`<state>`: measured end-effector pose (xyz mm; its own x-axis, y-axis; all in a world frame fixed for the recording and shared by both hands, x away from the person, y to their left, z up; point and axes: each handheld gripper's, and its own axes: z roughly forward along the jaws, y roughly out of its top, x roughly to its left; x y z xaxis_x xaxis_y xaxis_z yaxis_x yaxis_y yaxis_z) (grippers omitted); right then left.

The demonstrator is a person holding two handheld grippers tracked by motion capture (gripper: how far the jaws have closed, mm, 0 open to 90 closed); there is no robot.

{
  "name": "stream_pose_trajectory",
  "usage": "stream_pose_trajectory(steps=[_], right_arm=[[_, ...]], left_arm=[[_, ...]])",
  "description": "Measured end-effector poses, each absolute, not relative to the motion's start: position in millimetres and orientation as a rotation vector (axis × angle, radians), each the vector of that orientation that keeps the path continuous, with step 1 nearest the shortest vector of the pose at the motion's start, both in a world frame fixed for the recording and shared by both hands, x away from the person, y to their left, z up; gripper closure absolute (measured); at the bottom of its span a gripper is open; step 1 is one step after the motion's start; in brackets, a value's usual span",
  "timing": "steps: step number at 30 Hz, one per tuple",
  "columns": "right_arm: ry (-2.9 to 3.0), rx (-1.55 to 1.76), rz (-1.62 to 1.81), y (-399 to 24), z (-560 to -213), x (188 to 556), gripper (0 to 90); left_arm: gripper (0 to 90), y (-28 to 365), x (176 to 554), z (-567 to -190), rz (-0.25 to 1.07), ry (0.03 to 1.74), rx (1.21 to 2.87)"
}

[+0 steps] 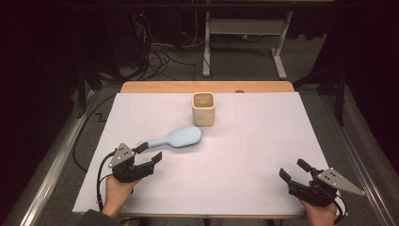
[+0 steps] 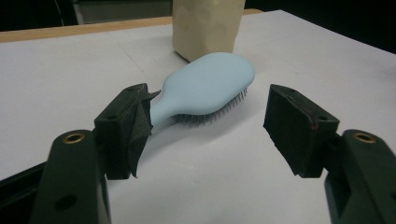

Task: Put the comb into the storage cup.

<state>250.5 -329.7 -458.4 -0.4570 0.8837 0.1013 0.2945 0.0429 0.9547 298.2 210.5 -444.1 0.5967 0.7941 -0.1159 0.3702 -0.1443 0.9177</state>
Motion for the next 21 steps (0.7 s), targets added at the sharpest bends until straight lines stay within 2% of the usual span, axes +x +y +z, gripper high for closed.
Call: stream_pose_trajectory(steps=[21], right_arm=[[1.804,1.179,1.427,-329,-459,251,20.2]], left_arm=[[32.6,188,315,-442,0.484,0.917,1.787]])
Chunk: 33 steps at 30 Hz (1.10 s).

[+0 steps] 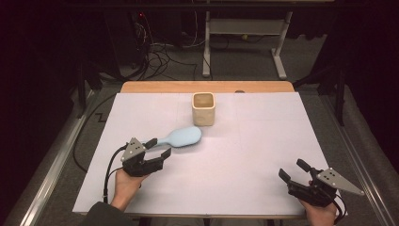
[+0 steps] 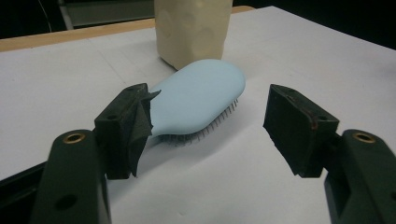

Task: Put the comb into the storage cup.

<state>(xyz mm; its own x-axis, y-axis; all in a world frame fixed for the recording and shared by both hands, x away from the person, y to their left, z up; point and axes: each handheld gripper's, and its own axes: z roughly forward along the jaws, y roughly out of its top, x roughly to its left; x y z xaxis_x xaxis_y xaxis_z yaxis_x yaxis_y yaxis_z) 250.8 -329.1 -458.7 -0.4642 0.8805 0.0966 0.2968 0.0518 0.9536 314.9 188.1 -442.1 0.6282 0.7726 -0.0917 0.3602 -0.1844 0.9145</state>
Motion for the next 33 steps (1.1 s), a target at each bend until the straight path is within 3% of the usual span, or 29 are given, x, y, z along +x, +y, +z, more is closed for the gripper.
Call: stream_pose_trajectory(steps=[17,21,33], right_arm=[[1.81,1.174,1.426,-329,-459,251,20.1],[1.808,1.175,1.419,-328,-459,251,19.9],[1.802,1.177,1.411,-329,-459,251,19.7]], left_arm=[[32.6,172,335,-439,0.481,0.932,1.851],[29.1,169,342,-435,0.483,0.984,1.893],[30.7,170,363,-419,0.41,1.117,1.969]])
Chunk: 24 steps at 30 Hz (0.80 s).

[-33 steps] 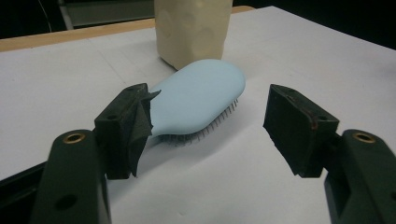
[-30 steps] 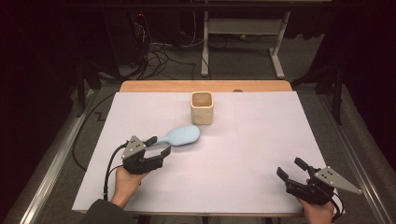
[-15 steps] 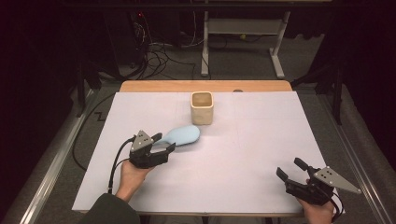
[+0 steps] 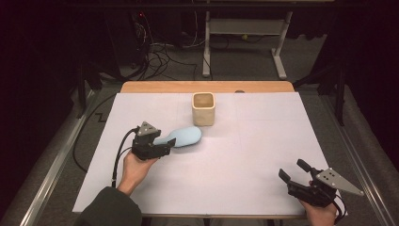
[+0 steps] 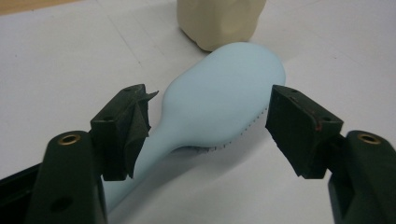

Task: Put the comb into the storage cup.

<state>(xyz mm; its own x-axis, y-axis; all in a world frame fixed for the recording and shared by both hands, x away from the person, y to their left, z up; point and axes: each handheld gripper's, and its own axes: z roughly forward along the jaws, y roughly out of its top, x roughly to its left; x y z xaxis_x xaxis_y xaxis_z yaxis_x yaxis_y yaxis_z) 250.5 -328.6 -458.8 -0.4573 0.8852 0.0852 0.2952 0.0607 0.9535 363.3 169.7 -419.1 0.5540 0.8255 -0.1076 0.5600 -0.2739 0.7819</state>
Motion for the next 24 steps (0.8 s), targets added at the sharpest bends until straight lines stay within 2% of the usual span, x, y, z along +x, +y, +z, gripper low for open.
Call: stream_pose_trajectory(steps=[16,24], right_arm=[[1.803,1.18,1.413,-329,-459,251,19.7],[1.803,1.179,1.412,-329,-459,251,19.7]], left_arm=[[29.0,173,391,-402,0.399,1.175,2.191],[27.3,173,403,-399,0.327,1.154,2.288]])
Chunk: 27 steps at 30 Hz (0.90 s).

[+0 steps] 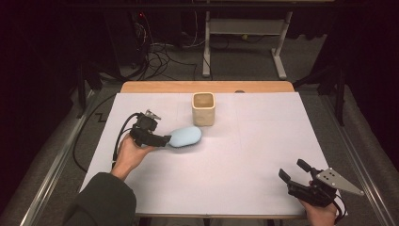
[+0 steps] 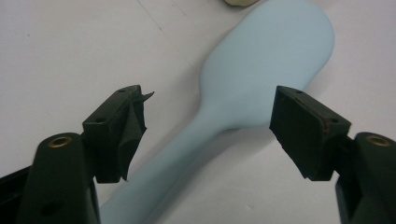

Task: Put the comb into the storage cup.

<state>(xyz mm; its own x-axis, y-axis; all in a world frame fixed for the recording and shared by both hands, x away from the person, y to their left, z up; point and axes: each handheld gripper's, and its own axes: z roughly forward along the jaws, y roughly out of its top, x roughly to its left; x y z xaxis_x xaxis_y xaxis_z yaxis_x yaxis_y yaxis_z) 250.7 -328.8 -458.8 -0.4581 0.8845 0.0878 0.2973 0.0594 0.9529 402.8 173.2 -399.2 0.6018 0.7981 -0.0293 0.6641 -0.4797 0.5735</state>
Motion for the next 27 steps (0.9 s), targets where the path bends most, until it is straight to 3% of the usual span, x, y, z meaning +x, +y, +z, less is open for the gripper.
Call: stream_pose_trajectory(steps=[12,27], right_arm=[[1.806,1.172,1.423,-329,-459,251,19.8],[1.81,1.167,1.426,-329,-458,250,19.8]], left_arm=[[30.3,172,420,-411,0.179,1.18,2.403],[28.8,165,426,-422,0.144,1.175,2.461]])
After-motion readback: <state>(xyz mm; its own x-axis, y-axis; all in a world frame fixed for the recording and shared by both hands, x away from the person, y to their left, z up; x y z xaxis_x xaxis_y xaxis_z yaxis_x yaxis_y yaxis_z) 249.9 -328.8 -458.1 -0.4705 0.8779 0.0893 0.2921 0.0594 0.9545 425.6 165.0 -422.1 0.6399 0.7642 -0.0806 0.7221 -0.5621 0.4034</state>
